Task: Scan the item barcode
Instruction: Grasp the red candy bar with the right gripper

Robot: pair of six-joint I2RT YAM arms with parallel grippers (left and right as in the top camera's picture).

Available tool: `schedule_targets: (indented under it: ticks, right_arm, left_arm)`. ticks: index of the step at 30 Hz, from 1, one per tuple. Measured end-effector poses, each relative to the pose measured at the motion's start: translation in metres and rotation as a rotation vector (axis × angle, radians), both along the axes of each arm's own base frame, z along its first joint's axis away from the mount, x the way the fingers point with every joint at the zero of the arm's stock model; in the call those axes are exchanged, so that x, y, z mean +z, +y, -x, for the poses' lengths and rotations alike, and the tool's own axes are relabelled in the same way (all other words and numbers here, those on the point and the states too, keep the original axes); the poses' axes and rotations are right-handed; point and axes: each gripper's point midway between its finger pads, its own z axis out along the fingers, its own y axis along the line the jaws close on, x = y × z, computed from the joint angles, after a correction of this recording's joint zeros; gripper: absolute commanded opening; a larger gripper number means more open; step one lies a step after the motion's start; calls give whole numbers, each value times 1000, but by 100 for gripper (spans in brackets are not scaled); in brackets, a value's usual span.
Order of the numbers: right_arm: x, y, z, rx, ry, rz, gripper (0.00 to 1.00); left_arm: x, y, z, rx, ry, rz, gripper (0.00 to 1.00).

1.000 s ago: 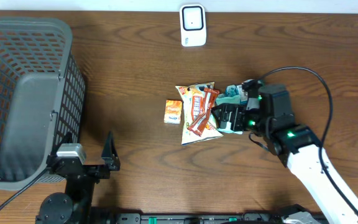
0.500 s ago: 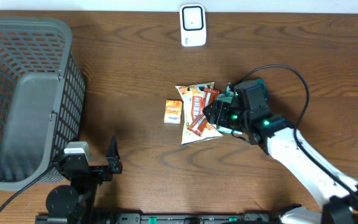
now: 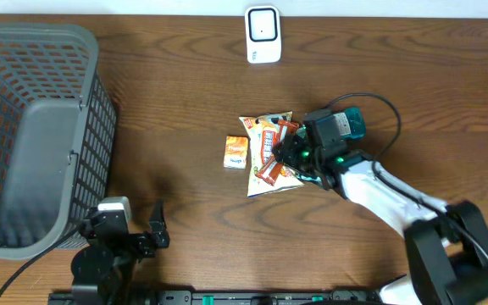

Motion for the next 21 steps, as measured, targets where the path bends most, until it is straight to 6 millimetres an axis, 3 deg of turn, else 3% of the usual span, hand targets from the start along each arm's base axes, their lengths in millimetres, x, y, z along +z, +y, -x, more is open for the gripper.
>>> schedule_targets:
  ticks: [3,9,12,16,21]
  right_arm:
    - [-16,0,5,4,46,7,1]
    - [-3,9,7,93,14,-34,1]
    - [25,20,16,271,-81,-83,1]
    - [74,23,48,583,-248,-131,1]
    - [100,19,87,840,-383,-122,1]
  left_arm:
    - [-7,0,4,0,33,-2,100]
    - [-23,1,12,0,104,-6,100]
    - [-29,1,16,0,136,-8,100]
    - [-38,1,22,0,177,-10,100]
    - [-44,1,26,0,208,-12,100]
